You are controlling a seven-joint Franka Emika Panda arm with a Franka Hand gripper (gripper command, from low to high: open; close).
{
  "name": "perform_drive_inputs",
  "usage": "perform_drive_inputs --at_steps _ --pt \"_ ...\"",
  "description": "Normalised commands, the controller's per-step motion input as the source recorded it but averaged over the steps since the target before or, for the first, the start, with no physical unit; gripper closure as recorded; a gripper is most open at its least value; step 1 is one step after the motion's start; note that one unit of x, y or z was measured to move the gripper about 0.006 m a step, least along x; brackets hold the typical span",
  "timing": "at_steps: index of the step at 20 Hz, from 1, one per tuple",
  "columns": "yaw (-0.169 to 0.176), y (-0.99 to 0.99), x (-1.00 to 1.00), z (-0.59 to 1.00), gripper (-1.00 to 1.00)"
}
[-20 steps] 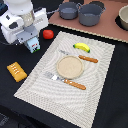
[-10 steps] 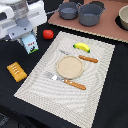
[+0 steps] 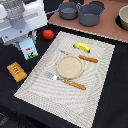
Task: Interact with the objects in diverse but meaningful ways.
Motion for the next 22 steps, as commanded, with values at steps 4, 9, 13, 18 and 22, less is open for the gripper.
perform_drive_inputs --at_steps 4,9,13,18,22 --pt "-0.013 -0.65 0.76 0.21 1.0" --pt "0.0 -0.6 0.78 0.14 1.0" --pt "0.0 -0.57 0.81 0.12 1.0" --pt "0.0 -0.54 0.81 0.04 1.0" --pt "0.0 -0.54 0.8 0.01 1.0"
